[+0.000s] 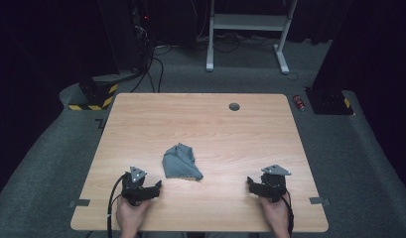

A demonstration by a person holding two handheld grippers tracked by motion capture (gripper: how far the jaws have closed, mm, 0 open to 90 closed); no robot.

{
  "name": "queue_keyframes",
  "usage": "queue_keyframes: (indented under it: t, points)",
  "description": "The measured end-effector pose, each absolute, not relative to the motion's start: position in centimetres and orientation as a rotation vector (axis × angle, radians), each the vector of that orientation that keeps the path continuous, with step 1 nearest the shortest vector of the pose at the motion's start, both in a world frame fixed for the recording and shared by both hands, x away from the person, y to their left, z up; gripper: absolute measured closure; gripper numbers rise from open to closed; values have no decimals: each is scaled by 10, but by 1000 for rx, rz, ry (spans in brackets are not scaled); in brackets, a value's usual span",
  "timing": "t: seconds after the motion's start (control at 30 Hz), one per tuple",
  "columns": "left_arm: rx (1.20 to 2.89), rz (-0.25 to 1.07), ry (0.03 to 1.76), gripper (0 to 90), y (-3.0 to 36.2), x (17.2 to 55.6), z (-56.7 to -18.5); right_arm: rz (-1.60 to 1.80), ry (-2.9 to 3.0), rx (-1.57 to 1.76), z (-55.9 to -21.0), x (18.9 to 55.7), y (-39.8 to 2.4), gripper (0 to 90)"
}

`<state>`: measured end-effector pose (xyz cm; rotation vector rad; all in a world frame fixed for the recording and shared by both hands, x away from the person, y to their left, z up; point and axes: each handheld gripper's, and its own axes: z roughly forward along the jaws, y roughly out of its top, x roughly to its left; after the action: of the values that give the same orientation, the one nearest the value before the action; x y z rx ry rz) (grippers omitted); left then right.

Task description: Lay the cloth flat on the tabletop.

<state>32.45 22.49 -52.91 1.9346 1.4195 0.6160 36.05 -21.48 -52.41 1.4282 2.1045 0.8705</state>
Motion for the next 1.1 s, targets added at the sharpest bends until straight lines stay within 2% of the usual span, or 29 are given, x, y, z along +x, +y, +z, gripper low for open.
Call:
queue_keyframes:
  t: [0.73,1.1]
  points:
    - [1915,631,1445,163,219,319,-529,870,2103,1429,-524,360,-215,196]
    - [1917,597,1417,213,214,319,-526,870,2103,1428,-524,360,-215,196]
